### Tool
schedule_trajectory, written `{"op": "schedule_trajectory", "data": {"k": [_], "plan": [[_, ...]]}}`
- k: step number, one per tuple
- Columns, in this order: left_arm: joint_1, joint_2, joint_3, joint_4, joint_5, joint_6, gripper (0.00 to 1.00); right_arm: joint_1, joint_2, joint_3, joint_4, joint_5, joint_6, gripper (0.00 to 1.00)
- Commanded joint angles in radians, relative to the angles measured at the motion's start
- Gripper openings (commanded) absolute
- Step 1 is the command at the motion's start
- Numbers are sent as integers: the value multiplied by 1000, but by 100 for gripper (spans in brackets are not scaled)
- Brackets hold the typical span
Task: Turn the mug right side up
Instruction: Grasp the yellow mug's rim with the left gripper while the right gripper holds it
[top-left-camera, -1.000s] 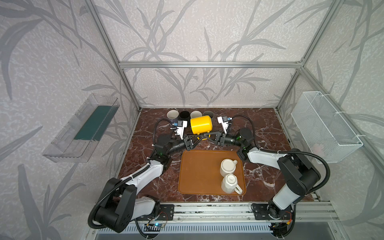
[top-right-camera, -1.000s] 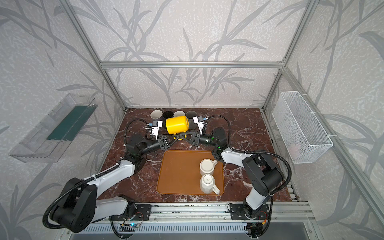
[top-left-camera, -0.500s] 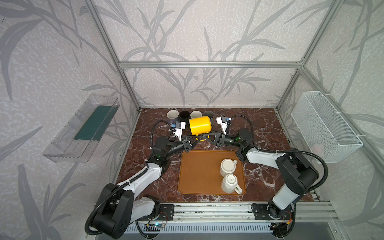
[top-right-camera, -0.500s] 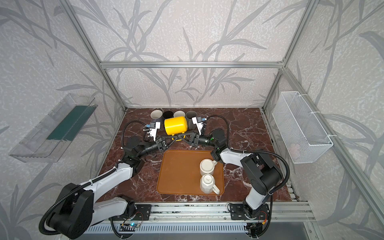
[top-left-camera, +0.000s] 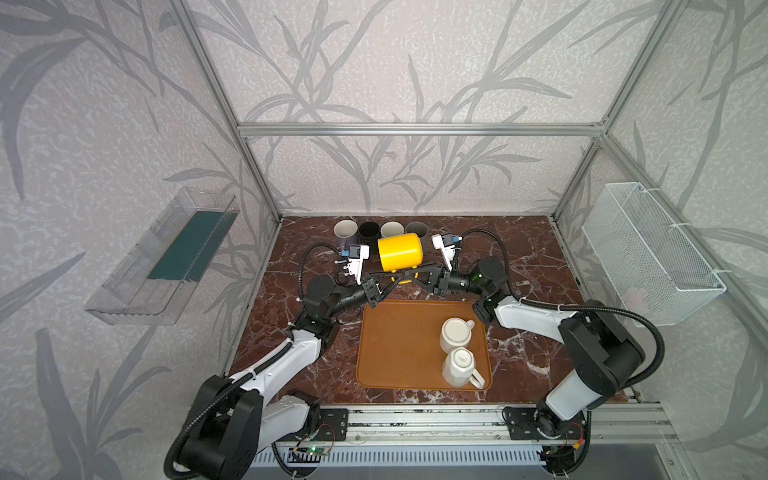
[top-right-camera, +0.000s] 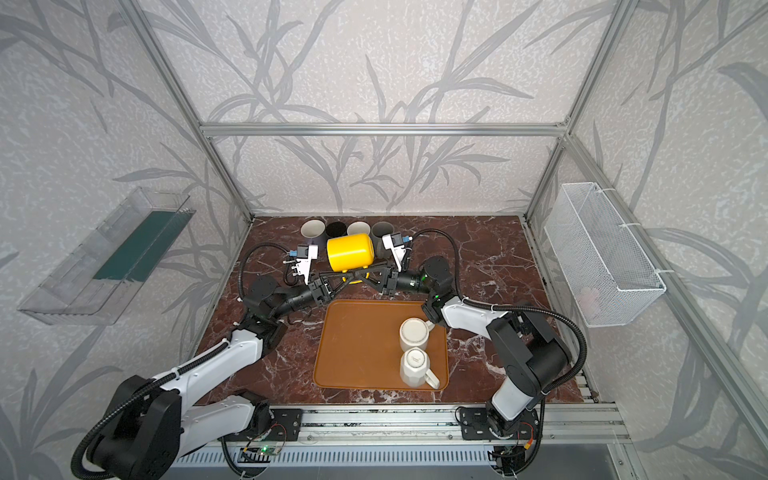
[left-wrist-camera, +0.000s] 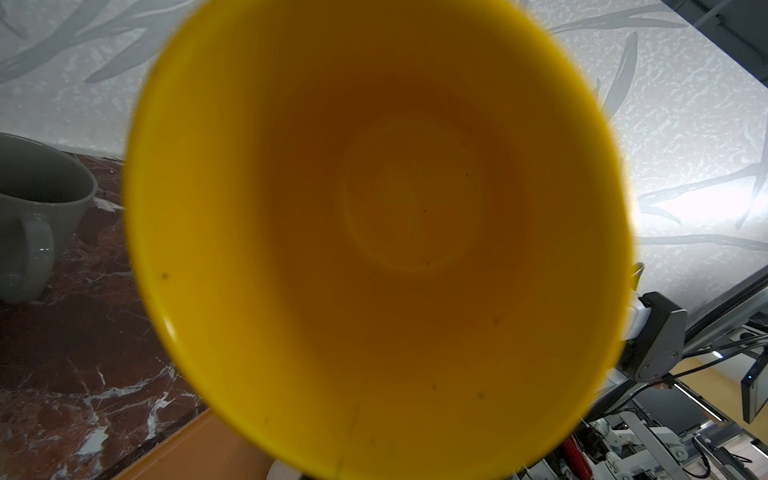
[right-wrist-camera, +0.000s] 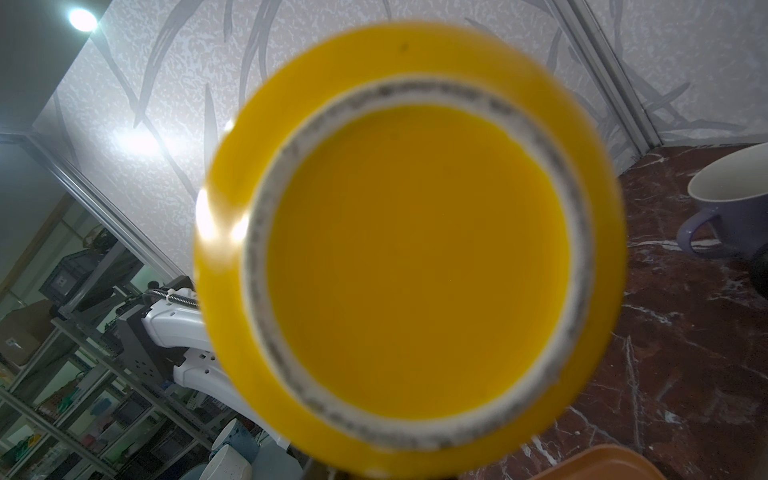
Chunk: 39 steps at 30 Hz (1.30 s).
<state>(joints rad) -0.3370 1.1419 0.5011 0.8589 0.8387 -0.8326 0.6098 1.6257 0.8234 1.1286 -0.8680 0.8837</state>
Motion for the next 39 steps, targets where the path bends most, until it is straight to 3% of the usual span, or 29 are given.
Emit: {"op": "schedule_trajectory", "data": {"k": [1,11,19,29,39], "plan": [[8,-59,50,35,-34,8,0,7,-68,2,-107,5,-113,4],[10,-114,110,-166,-108,35,0,6,-112,-16,-192,56,-172,41],[12,-162,144,-343,-158,102,0,4,-115,-33,-214,71,-187,49],[11,-179,216,-646,-292,226,0,-9,-153,-64,-305,108,-234,67],[13,-129,280,-851,-433,299,0,-53,-224,-115,-439,151,-289,71]]}}
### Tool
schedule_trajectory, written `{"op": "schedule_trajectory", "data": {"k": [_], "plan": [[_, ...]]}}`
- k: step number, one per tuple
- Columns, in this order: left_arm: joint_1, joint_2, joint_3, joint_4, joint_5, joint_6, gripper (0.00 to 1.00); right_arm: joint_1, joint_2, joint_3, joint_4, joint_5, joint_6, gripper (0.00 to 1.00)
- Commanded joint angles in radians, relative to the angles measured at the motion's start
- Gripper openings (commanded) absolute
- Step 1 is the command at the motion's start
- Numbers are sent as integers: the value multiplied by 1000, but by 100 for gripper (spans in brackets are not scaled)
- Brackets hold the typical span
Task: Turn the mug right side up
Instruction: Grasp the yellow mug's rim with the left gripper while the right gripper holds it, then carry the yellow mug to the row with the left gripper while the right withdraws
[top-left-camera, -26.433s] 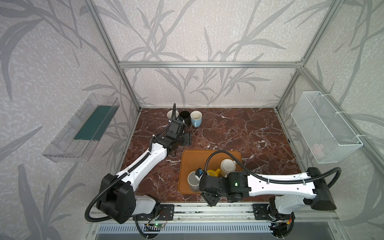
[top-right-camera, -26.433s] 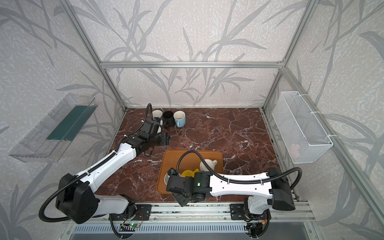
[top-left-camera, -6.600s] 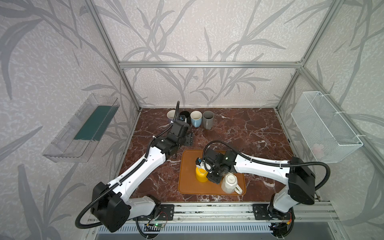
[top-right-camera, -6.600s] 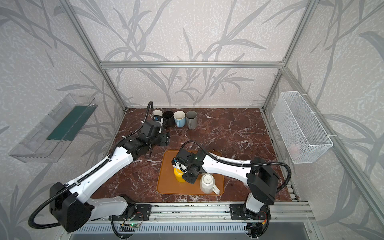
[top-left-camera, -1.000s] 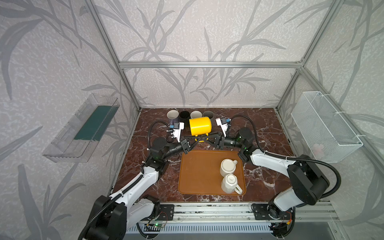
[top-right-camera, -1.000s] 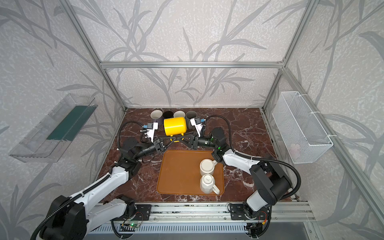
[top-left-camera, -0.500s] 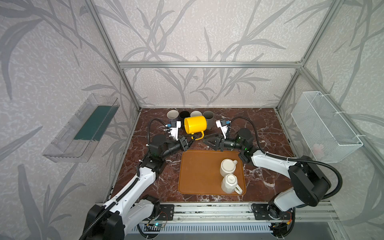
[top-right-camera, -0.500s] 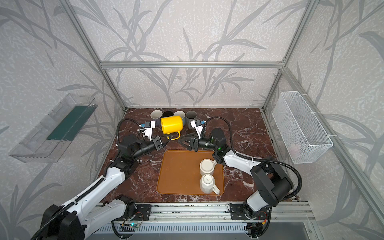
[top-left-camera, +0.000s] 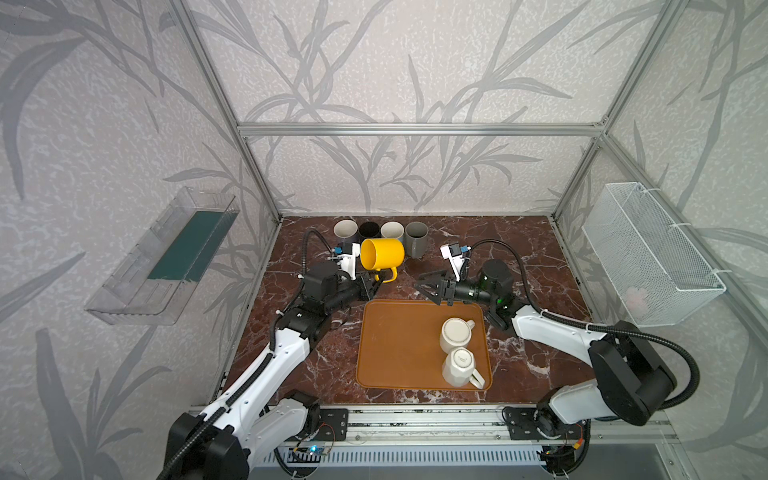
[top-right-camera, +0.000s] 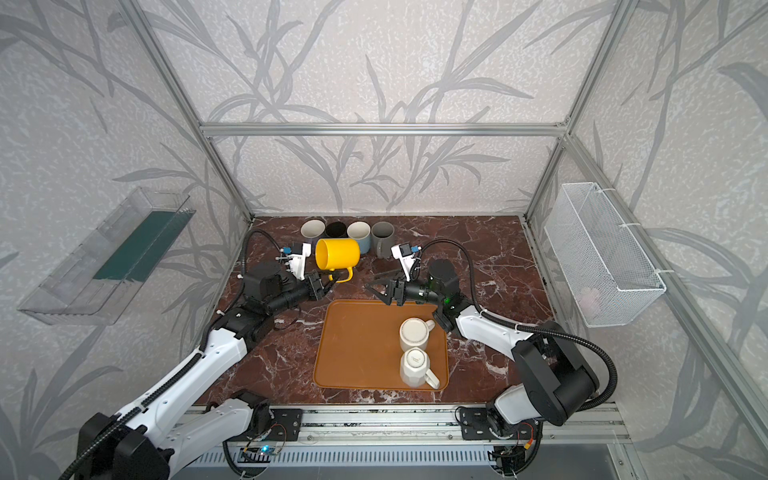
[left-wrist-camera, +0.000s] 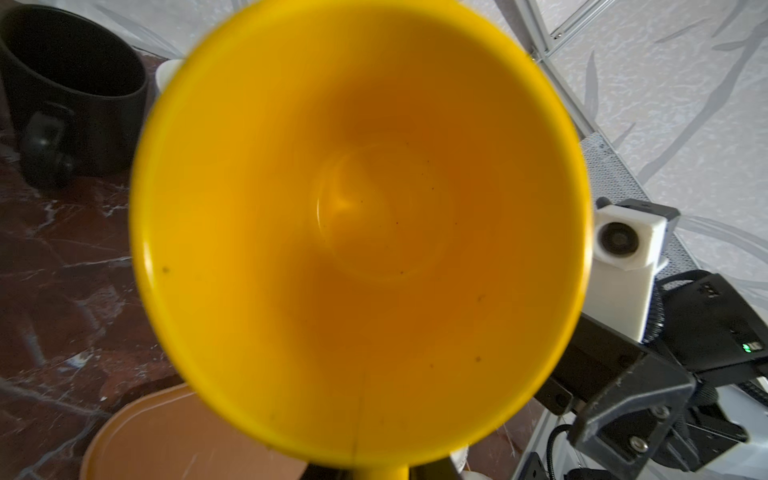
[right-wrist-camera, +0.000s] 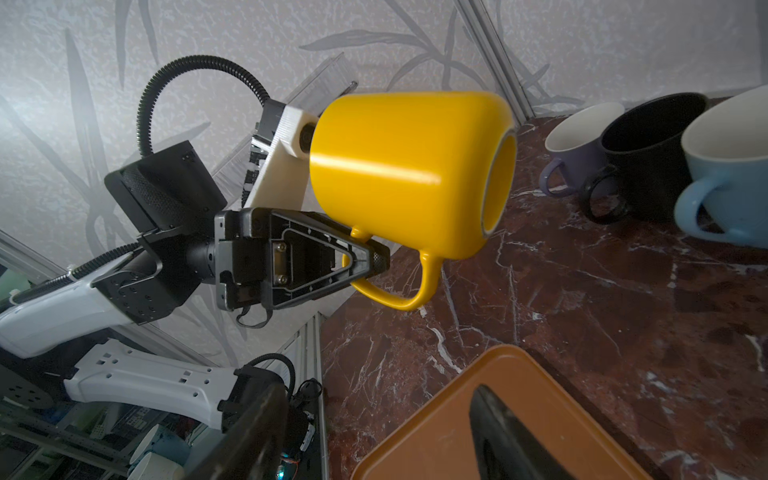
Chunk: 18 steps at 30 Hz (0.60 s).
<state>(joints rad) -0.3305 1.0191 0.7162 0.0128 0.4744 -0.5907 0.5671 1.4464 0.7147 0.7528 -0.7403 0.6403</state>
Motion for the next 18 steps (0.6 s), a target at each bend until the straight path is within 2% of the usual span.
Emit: {"op": "schedule_trajectory", "data": {"k": [1,8,15,18], "plan": [[7,-2,75,-27,-85,65,0,-14,-55,-9,-91,30,-56,71],[7,60,147,-154,-181,108,0,-36,-130,-21,-250,123,-113,71],[8,127,206,-270,-293,175,0,-47,-179,-25,-347,171,-153,70],[36,164,227,-299,-312,193,0,-48,-193,-31,-368,180,-161,70]]}}
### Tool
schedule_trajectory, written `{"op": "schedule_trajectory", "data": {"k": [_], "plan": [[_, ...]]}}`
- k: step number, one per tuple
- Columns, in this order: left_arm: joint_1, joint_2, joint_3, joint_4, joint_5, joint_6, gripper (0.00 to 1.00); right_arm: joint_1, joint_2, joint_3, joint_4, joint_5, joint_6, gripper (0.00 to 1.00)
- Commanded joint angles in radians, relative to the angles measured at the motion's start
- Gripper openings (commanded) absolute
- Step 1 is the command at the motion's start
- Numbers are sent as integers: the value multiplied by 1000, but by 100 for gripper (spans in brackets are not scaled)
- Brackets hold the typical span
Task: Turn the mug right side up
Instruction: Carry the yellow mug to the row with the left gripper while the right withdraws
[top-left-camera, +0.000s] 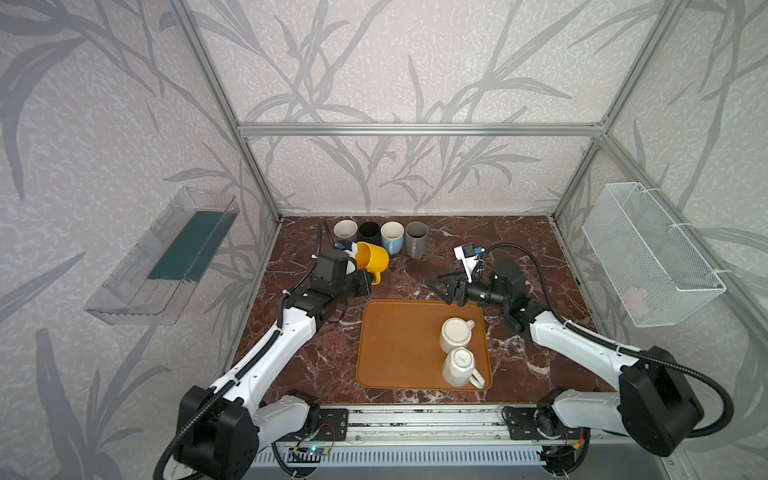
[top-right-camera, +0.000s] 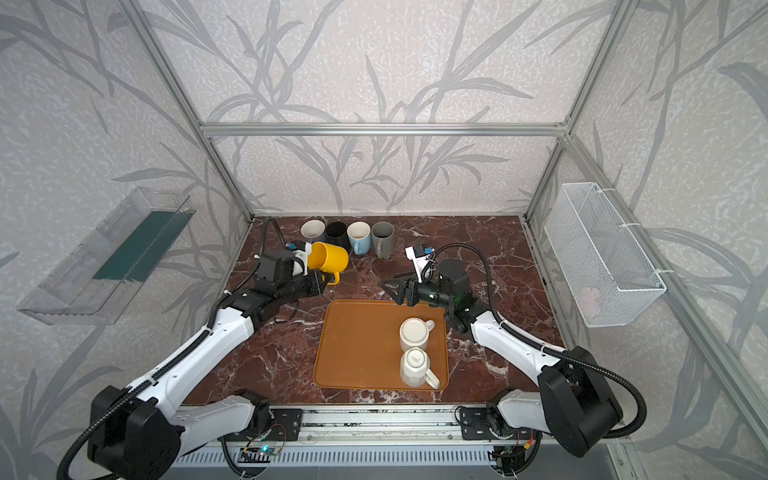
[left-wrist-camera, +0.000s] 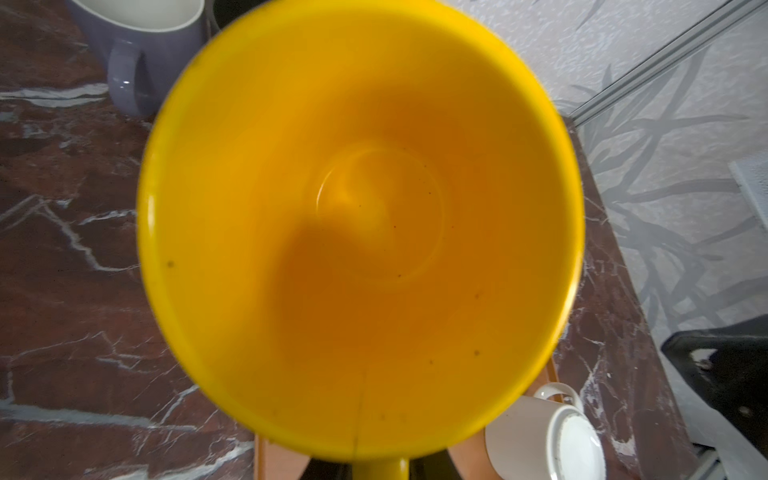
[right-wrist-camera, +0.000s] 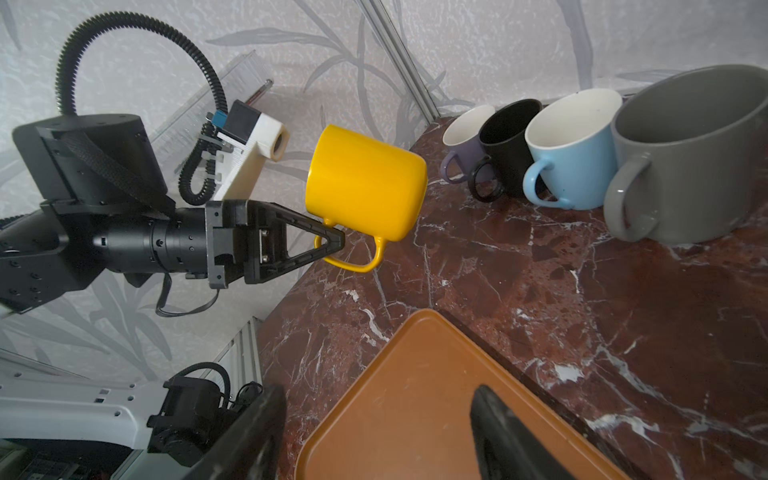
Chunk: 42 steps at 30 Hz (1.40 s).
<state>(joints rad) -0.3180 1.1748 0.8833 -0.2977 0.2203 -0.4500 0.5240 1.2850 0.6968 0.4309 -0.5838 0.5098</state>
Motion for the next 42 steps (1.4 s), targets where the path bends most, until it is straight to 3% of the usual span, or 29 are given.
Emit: {"op": "schedule_trajectory", "data": {"k": [1,12,26,42], "plan": [[41,21,67,6,-56,57,0,-7,-37,-16,-52,25,-34,70],[188,187,255,-198,-211,241,0,-12,-128,-65,-129,80,-69,70],[322,580,603,-361,-331,409,0,-13,-327,-141,-341,124,-130,70],[406,903,968,-463,-247,512,0,-14,-473,-201,-465,180,-146,69]]}}
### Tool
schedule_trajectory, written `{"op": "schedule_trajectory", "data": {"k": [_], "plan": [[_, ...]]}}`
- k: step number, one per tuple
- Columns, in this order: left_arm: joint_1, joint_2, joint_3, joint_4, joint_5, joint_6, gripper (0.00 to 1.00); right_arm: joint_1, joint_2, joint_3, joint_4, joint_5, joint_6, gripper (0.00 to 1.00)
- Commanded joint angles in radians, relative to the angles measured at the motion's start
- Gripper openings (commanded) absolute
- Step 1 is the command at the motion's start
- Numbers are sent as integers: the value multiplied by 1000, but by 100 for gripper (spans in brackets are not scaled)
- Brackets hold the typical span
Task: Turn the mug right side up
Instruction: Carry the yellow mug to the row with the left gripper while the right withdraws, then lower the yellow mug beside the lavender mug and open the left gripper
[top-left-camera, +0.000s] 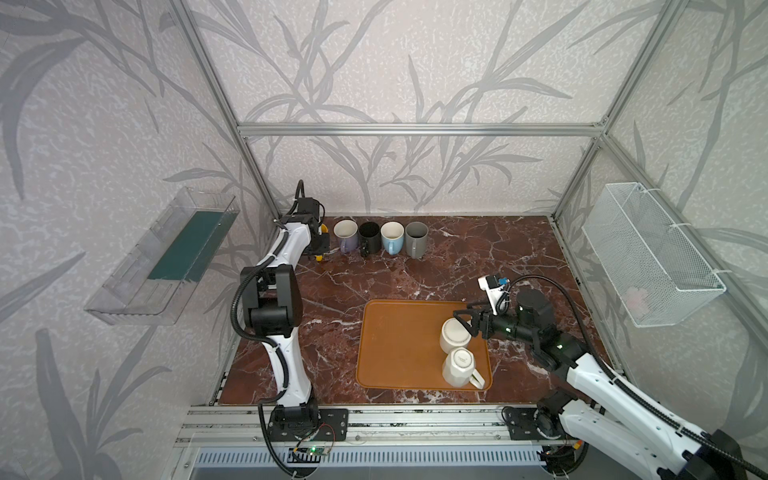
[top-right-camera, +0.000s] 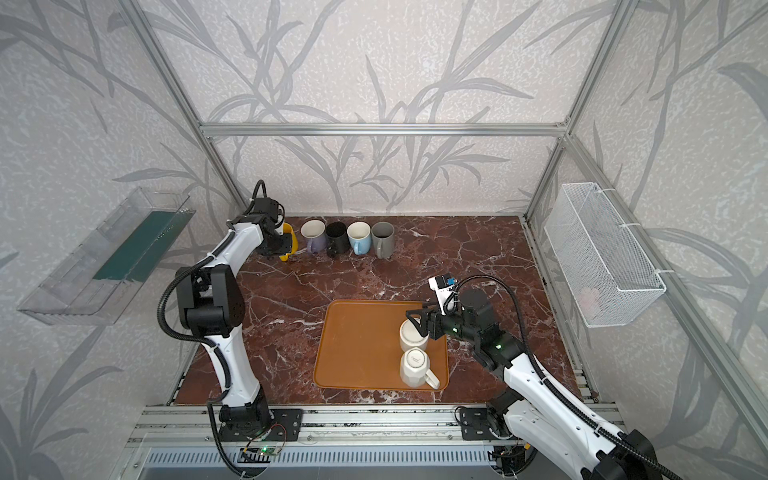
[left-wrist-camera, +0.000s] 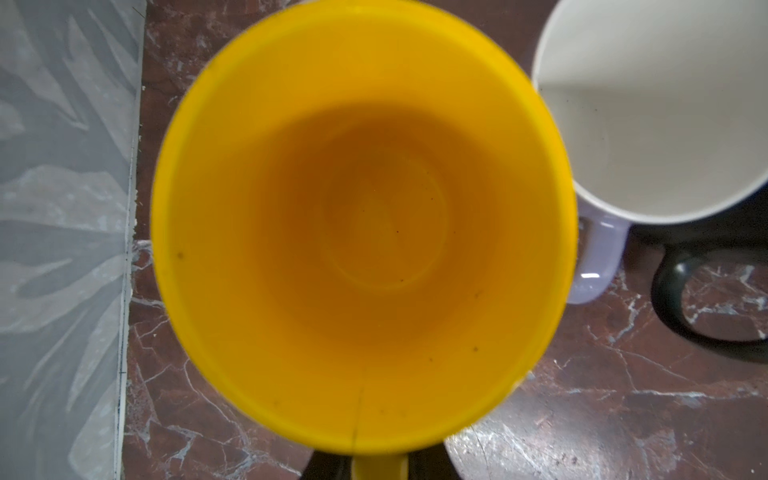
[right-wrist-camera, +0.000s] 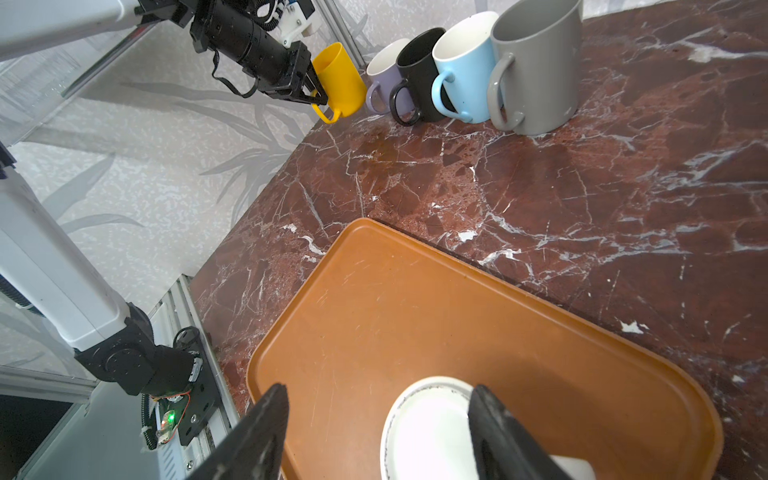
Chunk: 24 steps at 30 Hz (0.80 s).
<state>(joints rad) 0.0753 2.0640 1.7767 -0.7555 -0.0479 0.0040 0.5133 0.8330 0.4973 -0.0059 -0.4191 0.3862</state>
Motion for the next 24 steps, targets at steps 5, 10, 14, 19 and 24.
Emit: {"op": "schedule_trajectory", "data": {"k": [5,10,14,19,24], "plan": [[17,65,120,13,19,113,0,-3,-23,0,-40,25,-29,69],[18,114,179,13,29,134,0,-4,-21,1,-40,25,-27,69],[20,147,218,16,35,127,0,-5,-14,4,-42,25,-23,69],[18,176,266,-12,48,108,0,-4,-26,11,-58,29,-25,69],[19,181,249,6,60,95,0,-4,-40,15,-85,40,-38,69]]}}
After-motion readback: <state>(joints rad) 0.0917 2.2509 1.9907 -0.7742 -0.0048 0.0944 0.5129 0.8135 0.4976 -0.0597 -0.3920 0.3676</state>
